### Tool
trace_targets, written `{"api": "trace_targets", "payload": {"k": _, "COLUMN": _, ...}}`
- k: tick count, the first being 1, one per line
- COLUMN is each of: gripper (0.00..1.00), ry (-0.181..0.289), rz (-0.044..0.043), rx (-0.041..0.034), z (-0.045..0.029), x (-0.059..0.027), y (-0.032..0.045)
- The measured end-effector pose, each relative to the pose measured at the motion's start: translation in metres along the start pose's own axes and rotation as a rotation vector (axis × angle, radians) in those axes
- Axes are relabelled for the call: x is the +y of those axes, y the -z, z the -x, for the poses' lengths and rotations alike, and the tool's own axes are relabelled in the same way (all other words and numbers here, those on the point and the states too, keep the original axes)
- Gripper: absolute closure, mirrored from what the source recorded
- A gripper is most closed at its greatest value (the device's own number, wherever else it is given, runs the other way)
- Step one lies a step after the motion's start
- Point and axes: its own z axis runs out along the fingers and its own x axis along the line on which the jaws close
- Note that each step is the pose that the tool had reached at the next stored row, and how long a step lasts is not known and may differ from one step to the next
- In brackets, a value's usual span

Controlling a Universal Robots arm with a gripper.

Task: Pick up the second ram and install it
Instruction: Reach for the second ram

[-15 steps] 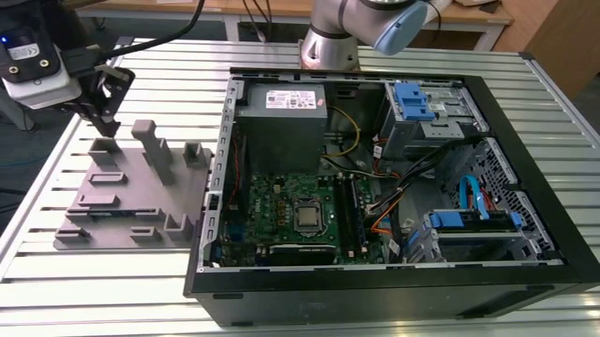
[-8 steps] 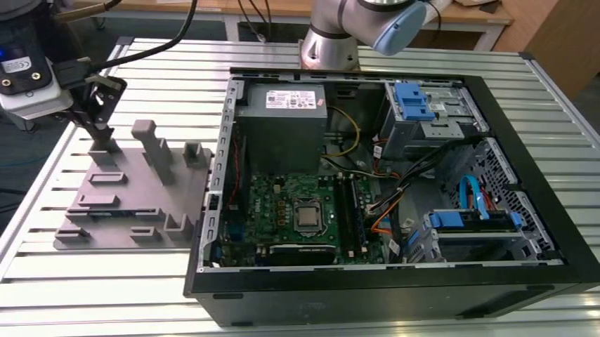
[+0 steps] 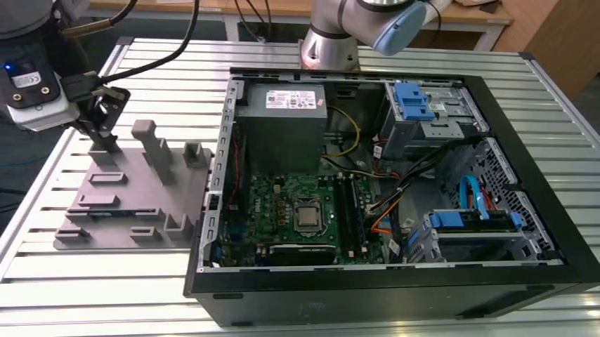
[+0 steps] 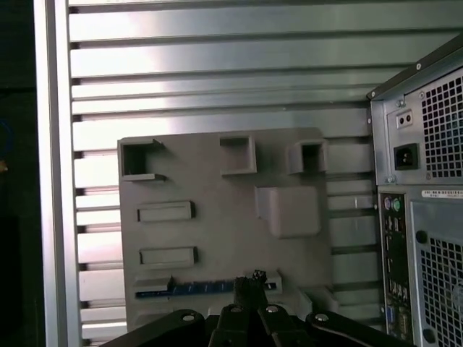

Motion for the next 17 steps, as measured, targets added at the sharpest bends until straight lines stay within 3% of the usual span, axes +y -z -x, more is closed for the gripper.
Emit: {"api": "trace_targets", "payload": {"k": 17, "gripper": 0.93, "ry": 0.000, "rz": 0.0000, "rx": -0.0001, "z": -0.0030, "x": -0.0015, "y": -0.0308}}
